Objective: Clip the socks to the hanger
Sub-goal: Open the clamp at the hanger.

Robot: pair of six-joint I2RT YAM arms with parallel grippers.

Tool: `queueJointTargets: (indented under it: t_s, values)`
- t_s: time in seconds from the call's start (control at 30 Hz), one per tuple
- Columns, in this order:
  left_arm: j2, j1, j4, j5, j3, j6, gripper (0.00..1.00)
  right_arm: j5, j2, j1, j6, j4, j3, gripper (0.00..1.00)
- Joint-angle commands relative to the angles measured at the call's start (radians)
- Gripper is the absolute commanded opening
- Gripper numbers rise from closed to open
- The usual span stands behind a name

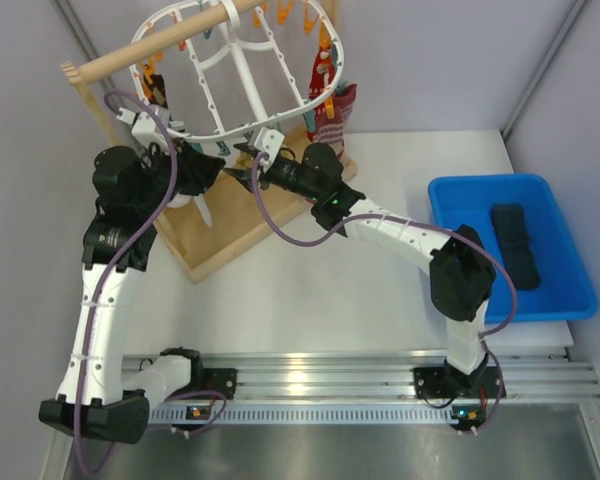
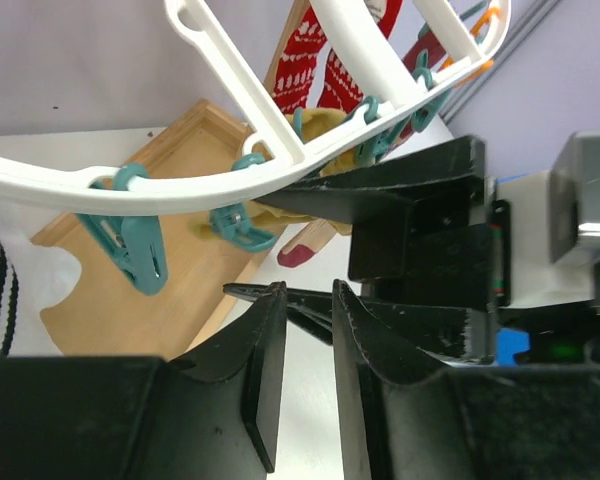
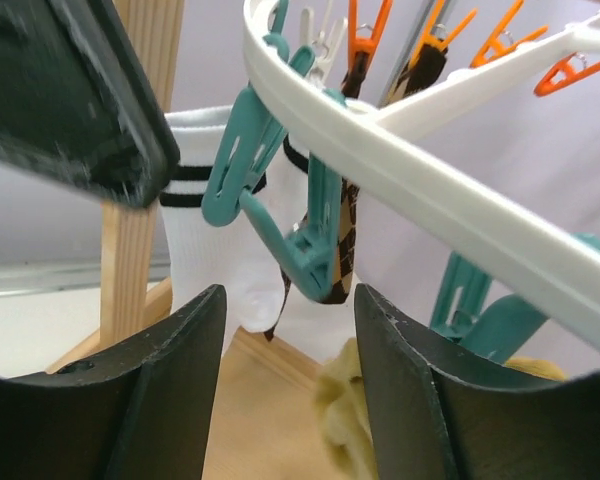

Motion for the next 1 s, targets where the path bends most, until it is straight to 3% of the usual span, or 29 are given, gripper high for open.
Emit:
queueJointTargets:
  t_s: [0.0,0.47,0.63,0.77,0.87,0.97]
  values:
    - [-0.031,0.045,0.092,0.021,-0.011,-0.092,0.3,-0.021,0.021,0.01,0.018,0.089,0.043,0.54]
    - [-0.062,0.125,0.137,0.051,-0.051,-0.181,0.33,0.021,0.094,0.03,0.043,0.178,0.103,0.55]
    - [-0.063,0.125,0.149,0.052,-0.052,-0.179,0.35,0.016,0.114,0.032,0.052,0.176,0.137,0.42]
    - [-0.059,0.125,0.163,0.061,-0.054,-0.186,0.36,-0.014,0.13,0.033,0.06,0.164,0.157,0.47]
    - [-0.053,0.125,0.164,0.063,-0.049,-0.183,0.37,-0.028,0.136,0.033,0.064,0.167,0.158,0.45]
    - [-0.051,0.125,0.164,0.064,-0.048,-0.172,0.37,-0.033,0.134,0.032,0.069,0.167,0.152,0.3]
